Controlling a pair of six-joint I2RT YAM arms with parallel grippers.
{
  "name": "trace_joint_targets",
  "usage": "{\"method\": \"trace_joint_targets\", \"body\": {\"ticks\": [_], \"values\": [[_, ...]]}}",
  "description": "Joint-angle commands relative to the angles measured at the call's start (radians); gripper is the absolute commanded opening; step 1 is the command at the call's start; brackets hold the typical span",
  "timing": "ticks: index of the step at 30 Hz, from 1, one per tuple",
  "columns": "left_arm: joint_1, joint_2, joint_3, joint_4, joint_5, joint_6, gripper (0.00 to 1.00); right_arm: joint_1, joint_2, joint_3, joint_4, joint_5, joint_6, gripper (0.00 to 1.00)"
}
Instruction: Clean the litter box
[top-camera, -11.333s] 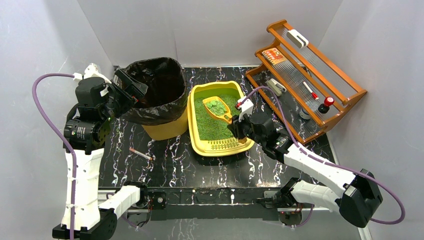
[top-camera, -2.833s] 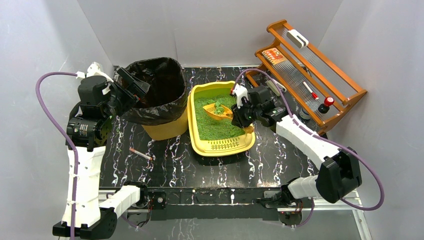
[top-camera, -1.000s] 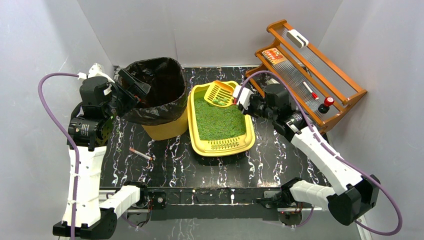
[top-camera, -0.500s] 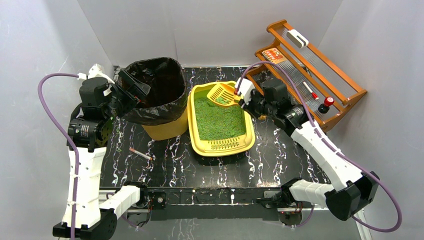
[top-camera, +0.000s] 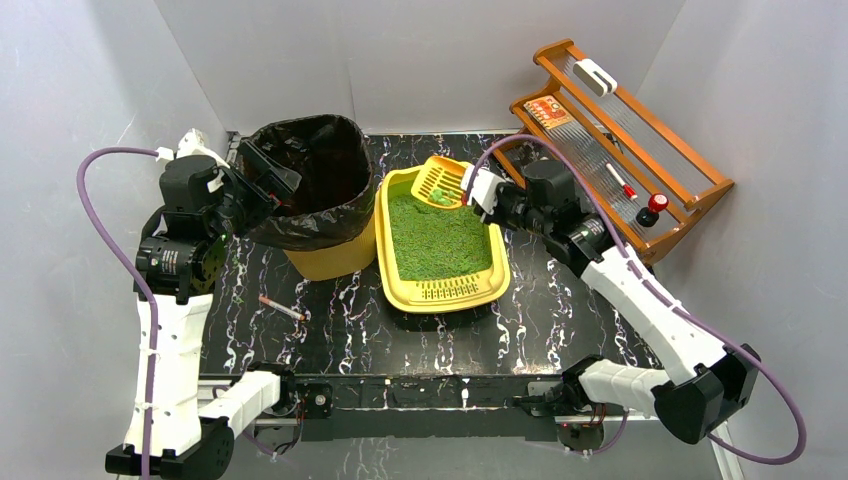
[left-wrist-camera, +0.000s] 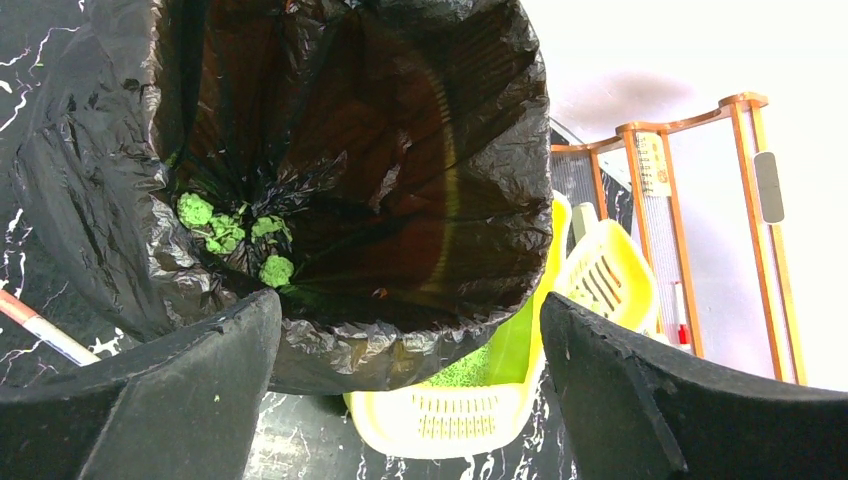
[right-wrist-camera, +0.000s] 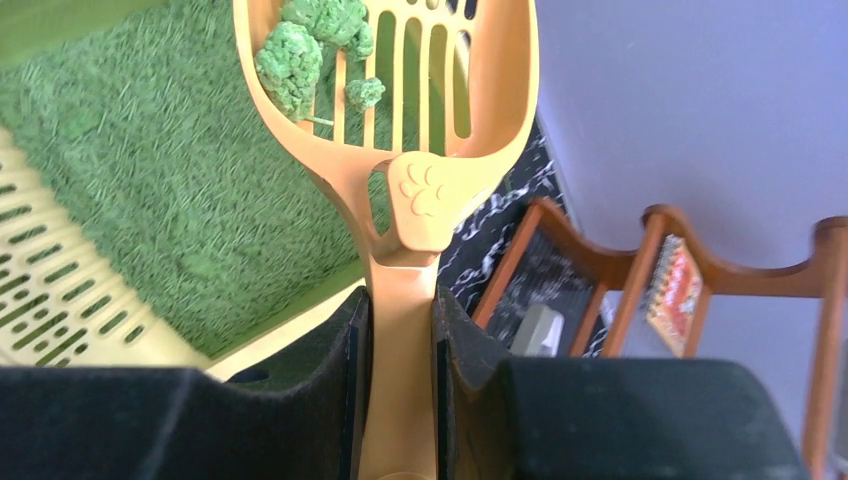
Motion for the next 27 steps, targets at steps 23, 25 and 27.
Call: {"method": "trace_joint_targets", "body": {"ticks": [23,25,27], "values": [[-0.003,0.0,0.121,-0.05,-0.008,-0.015,0.98,0.15,0.283,0.592,-0.014,-0.026,-0.112,0.0],[-0.003,-0.001,0.137,-0.051,-0.01,-0.016,0.98,0.187,0.319,0.624,-0.008,0.007,-0.147,0.0],[-0.003,-0.007,0.145,-0.044,-0.014,-0.023,0.98,0.218,0.364,0.665,-0.009,0.037,-0.171,0.0]]}}
